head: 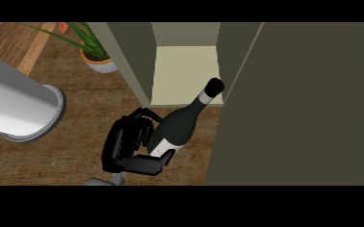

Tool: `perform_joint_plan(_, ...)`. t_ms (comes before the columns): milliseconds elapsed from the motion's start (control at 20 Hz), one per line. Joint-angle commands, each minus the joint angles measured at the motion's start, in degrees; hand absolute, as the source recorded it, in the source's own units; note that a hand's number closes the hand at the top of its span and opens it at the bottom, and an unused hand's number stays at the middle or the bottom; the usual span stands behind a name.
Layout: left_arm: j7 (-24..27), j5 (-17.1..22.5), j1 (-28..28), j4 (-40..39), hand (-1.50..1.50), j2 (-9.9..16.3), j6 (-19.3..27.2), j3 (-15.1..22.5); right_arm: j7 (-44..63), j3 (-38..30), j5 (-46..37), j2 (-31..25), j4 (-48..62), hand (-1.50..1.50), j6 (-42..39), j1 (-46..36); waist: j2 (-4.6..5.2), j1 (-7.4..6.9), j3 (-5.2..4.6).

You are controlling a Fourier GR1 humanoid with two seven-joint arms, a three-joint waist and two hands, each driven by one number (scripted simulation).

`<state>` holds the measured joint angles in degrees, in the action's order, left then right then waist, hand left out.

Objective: Pick up the wine, place it into the cabinet and close the cabinet

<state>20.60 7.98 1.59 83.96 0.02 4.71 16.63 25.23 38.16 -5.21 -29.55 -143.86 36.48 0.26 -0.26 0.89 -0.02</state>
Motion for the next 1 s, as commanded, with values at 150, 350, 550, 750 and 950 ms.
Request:
perform_joint_plan(150, -2.5, -2.2, 6.3, -3.5, 1.50, 0.0, 5.8, -1.2, 0.6, 0.0, -0.6, -4.4, -14.6, -1.50, -1.0, 8.6, -0.01, 0.67, 0.02)
perform_joint_plan(350, -2.7, -4.0, 11.6, -7.7, 1.50, 0.0, 6.8, -3.1, -1.0, -1.5, 0.8, -4.9, -14.8, -1.50, -1.1, 9.0, 0.05, 0.86, 0.01)
perform_joint_plan(550, -3.7, -3.1, 18.4, -13.2, 1.50, 0.0, 8.3, -2.9, -0.2, -2.3, 1.7, -2.4, -10.2, -1.50, -1.5, 5.4, 0.24, 0.19, -0.02)
perform_joint_plan(750, -2.4, -1.2, 21.4, -19.5, 1.50, 0.0, 6.0, -4.4, -4.4, 1.0, 0.4, -2.8, -11.0, -1.50, -0.7, 10.0, 0.18, 0.73, 0.00)
perform_joint_plan(950, -3.9, -0.2, 25.6, -22.6, 1.50, 0.0, 7.1, -5.3, -2.5, -2.1, 2.8, -4.4, -13.1, -1.50, -2.3, 9.0, 0.17, 0.51, -0.01)
